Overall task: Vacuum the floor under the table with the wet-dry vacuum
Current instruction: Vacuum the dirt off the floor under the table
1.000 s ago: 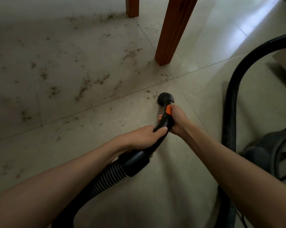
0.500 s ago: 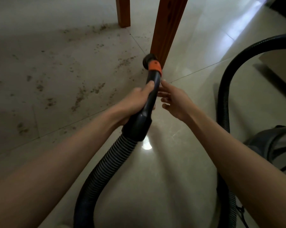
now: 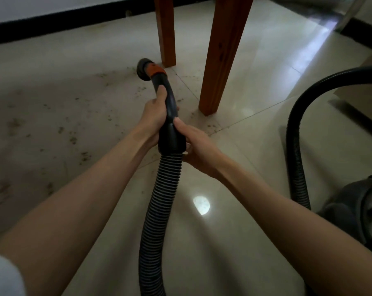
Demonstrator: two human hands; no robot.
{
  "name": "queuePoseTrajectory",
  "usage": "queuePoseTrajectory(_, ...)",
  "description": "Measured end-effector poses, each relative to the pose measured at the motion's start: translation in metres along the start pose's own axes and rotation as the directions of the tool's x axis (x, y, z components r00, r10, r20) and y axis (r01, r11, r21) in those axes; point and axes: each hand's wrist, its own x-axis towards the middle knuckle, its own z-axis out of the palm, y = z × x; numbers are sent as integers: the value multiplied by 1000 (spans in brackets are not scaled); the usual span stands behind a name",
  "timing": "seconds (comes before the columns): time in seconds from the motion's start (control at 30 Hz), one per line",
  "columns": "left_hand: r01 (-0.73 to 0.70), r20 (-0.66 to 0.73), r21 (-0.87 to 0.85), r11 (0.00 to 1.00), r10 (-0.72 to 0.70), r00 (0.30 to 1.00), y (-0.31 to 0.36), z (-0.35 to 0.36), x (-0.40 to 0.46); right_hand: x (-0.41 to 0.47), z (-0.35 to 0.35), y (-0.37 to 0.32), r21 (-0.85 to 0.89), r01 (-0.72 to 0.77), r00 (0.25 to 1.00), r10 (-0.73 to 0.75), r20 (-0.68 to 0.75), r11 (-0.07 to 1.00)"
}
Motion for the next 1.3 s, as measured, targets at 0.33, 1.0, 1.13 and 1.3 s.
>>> queuePoseTrajectory(0.33,131,16,-489,862,-141,990,27,-33,29,19,27,-39,-172,98,994,-106,-39,980)
queuePoseTrajectory(1.0,461,188,-275,844,-423,887,-61,-5,-4,-50,9,49,240,-335,942,331,59,911)
queuePoseTrajectory(1.13,525,285,-411,745,-442,851,-62,-26,-8,-46,10,40,-118,-232,969,219,-117,965)
queuePoseTrajectory(1.3,537,316,-490,686,-434,844,-67,-46,9,-24,-11,13,-546,-256,952,307,2,798)
